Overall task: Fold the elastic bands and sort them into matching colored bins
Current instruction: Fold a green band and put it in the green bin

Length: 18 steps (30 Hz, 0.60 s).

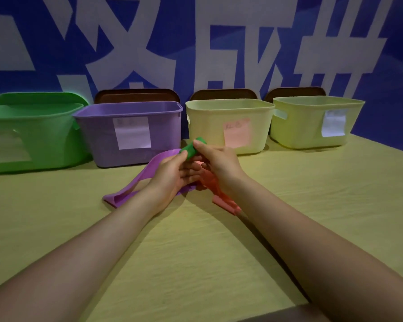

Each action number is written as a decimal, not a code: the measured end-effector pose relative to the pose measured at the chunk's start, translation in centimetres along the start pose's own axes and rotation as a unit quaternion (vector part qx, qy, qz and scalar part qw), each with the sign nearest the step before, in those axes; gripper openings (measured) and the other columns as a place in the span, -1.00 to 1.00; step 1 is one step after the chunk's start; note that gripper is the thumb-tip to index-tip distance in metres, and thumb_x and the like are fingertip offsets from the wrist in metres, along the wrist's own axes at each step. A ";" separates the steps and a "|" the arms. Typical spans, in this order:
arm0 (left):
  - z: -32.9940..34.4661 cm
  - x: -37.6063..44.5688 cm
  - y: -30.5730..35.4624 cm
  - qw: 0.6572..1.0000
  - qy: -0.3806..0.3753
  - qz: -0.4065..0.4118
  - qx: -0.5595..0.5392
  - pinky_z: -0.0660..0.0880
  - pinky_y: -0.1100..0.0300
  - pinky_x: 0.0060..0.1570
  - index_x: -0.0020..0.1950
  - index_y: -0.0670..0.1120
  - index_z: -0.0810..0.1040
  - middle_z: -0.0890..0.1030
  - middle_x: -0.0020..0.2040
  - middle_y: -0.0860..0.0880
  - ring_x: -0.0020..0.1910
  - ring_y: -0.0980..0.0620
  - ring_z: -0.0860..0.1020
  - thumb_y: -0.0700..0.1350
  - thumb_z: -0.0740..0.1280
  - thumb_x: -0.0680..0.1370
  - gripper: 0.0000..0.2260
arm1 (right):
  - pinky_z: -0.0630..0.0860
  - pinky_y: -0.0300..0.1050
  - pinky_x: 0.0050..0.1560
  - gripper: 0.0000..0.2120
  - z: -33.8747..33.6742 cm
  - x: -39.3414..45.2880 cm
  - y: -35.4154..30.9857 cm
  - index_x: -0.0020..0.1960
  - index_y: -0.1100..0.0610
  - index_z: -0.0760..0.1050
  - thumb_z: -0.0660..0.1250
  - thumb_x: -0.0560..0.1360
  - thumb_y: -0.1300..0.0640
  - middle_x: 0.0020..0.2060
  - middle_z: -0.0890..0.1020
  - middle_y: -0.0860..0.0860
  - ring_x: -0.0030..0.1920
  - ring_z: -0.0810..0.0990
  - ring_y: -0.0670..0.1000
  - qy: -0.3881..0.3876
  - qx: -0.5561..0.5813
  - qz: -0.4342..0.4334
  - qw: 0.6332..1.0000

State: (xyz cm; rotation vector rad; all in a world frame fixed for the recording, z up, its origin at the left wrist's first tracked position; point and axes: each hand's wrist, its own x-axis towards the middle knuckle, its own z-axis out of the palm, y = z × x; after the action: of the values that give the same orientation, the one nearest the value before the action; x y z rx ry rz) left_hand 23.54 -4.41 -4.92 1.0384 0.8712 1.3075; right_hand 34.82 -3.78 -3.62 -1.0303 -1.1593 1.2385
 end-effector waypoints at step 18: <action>-0.8 0.7 -0.9 0.999 0.030 0.011 0.039 0.46 0.24 -0.26 -0.04 -0.20 0.50 0.49 -0.37 -0.03 -0.41 0.08 0.50 -0.07 0.08 0.66 -0.72 | 0.34 -0.34 -0.62 -0.71 0.1 1.8 0.8 -0.32 0.19 0.42 0.39 0.50 0.13 -0.59 0.49 0.01 -0.65 0.43 -0.12 -0.024 0.137 0.111 0.984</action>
State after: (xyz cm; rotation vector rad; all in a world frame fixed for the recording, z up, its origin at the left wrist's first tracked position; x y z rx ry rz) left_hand 23.13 -3.57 -6.03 1.0762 0.9645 1.3383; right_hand 34.51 -1.96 -4.22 -0.9417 -0.8952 1.5589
